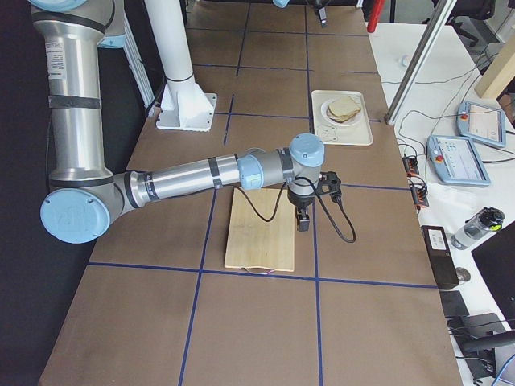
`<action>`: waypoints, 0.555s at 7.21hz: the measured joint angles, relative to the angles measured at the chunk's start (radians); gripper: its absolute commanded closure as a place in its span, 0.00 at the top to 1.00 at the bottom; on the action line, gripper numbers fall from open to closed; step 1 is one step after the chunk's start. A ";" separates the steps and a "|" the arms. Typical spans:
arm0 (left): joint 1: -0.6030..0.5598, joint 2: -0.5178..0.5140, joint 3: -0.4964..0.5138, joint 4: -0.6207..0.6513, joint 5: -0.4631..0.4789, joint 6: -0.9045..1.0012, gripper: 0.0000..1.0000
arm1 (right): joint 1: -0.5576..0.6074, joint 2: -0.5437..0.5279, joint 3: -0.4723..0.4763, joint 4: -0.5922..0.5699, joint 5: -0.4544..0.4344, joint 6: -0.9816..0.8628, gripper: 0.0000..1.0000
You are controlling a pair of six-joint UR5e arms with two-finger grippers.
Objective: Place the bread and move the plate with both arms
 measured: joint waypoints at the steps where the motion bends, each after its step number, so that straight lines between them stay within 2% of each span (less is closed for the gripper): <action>1: -0.047 0.046 -0.007 0.058 0.000 0.177 1.00 | 0.031 -0.003 -0.039 0.002 0.006 -0.057 1.00; 4: -0.206 0.106 0.011 0.296 -0.002 0.660 1.00 | 0.087 -0.015 -0.106 0.004 0.012 -0.134 1.00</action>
